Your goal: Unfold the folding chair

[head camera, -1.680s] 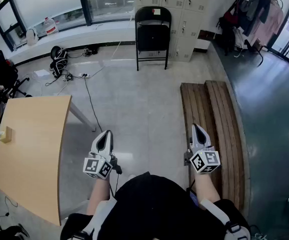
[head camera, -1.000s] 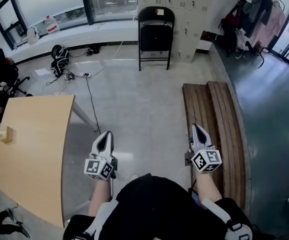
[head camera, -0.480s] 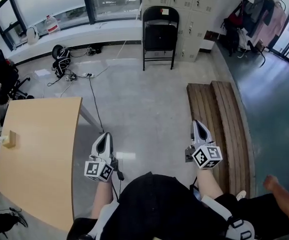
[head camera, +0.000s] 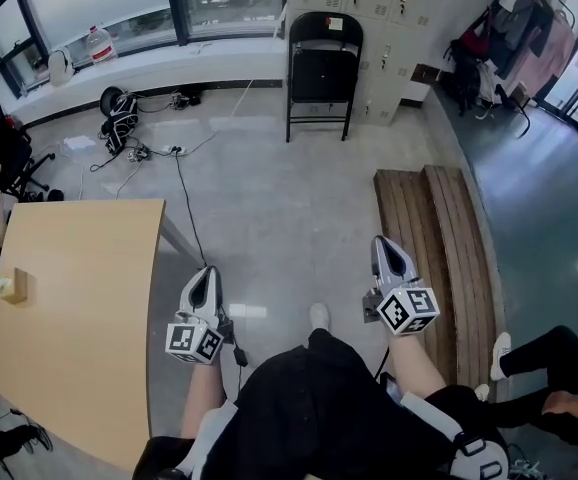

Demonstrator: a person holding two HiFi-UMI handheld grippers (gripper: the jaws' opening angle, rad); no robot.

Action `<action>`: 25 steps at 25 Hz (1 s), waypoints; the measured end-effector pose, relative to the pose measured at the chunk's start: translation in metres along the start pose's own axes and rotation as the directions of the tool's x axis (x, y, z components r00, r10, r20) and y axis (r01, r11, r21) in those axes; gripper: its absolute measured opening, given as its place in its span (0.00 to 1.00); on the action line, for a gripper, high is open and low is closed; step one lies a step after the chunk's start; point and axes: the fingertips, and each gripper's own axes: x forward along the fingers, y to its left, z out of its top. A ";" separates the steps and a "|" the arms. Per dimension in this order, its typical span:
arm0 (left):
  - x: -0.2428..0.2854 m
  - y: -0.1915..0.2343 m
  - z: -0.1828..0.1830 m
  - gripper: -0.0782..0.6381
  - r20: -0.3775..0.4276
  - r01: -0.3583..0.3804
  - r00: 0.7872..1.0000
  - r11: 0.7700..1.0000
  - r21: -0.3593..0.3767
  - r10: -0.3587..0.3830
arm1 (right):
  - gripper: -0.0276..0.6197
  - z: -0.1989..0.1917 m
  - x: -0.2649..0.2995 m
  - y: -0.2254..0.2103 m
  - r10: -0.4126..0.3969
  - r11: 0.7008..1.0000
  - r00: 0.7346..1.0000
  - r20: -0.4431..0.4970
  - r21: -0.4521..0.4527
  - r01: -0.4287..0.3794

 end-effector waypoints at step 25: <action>0.244 -0.010 0.017 0.11 0.064 -0.046 0.997 0.992 0.116 0.039 | 0.05 0.031 0.188 -0.177 0.002 1.000 1.000 -0.024 0.002 -0.001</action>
